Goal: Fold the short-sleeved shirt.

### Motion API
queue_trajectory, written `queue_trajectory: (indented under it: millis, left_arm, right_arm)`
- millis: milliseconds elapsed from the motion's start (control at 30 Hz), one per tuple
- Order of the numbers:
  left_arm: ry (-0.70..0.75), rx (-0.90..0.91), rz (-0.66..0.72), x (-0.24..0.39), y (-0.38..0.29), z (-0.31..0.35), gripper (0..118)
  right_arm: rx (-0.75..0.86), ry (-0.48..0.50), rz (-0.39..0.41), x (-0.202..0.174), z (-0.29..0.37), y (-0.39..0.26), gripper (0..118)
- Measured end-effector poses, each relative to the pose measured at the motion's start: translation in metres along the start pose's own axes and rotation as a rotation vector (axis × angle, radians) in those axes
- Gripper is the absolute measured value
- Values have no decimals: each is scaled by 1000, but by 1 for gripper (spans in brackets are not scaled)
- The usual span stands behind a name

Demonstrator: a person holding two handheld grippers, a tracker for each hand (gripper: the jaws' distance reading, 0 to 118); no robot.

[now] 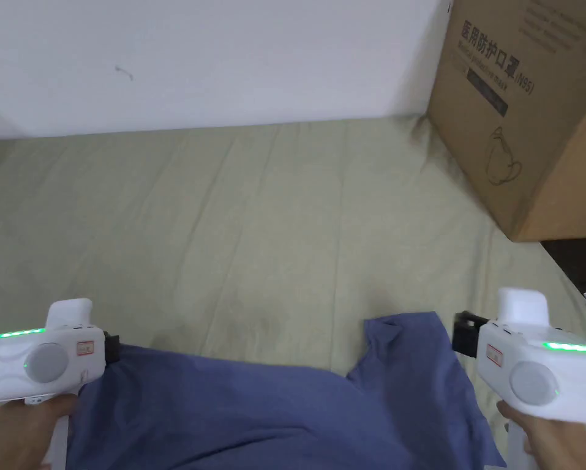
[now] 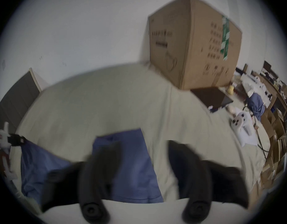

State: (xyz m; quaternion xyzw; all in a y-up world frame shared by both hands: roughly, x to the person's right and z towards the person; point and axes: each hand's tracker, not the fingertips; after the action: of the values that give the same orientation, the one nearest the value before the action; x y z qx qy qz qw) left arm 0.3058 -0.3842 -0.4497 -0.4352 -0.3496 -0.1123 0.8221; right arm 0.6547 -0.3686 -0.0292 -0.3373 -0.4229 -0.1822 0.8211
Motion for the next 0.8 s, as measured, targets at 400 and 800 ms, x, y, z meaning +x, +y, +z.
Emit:
queue_trajectory:
  millis: [400,800]
  left_arm:
    - [-10,53,8,1,-15,52,2]
    - [1,111,54,-16,-18,83,2]
  right_arm:
    - [-303,-7,51,-5,-69,-61,68]
    - [-65,24,133,-15,11,-22,0]
